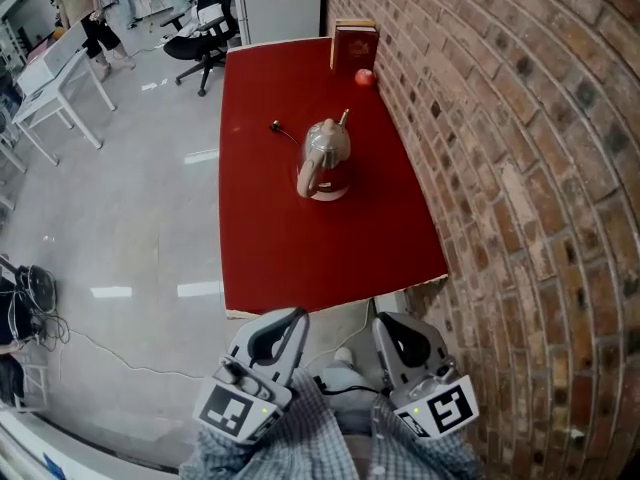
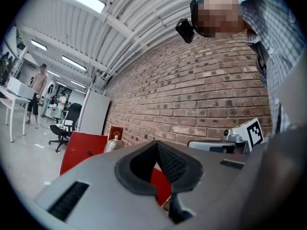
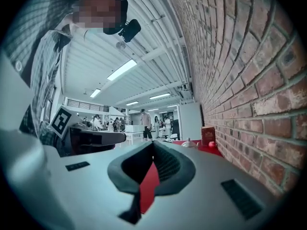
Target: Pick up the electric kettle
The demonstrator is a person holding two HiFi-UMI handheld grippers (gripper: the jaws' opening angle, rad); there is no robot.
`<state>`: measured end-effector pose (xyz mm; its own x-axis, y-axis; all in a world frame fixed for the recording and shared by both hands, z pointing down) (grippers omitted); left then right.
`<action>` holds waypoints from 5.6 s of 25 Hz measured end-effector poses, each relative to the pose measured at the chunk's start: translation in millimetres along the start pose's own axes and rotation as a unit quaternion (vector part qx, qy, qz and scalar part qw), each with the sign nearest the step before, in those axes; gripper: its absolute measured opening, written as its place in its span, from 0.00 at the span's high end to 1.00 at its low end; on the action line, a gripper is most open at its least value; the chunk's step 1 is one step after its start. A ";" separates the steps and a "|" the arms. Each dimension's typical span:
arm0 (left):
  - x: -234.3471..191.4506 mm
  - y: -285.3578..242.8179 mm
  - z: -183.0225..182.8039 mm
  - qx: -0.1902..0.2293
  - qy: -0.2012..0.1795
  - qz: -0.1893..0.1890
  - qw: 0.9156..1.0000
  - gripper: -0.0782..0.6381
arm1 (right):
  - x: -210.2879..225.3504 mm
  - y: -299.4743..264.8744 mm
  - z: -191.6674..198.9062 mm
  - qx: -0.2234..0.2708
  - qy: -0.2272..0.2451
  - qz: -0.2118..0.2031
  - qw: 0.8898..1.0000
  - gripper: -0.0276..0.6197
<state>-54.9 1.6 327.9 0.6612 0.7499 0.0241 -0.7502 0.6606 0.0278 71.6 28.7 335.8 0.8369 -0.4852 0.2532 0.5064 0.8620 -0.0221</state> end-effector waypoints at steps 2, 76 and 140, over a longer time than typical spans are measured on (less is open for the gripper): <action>3.1 -8.7 -0.7 -0.004 -0.003 -0.013 1.000 0.88 | 12.9 2.2 -2.2 -0.002 -0.003 -0.006 1.000 0.95; -188.8 -222.9 223.5 -0.194 -0.003 -0.022 0.981 0.65 | 130.3 -136.3 40.5 -0.098 -0.049 0.097 0.989 0.95; -293.3 -247.3 231.4 -0.177 0.055 -0.129 0.974 0.70 | 341.1 -326.5 95.5 0.037 -0.329 0.027 0.943 0.71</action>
<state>-62.1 -390.1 545.2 0.8381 0.5437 -0.0452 -0.5266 0.7845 -0.3274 171.9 -404.2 521.7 0.5395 -0.2648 0.7993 0.4304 0.9026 0.0085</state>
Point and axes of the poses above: the fingertips, and each gripper's own axes: y backward along the fingers, x to its right, z out of its underside, the point moved 2 cm from there along y, backward along the fingers, and after that the axes turned 12 degrees about -y, right-handed, at the moved point
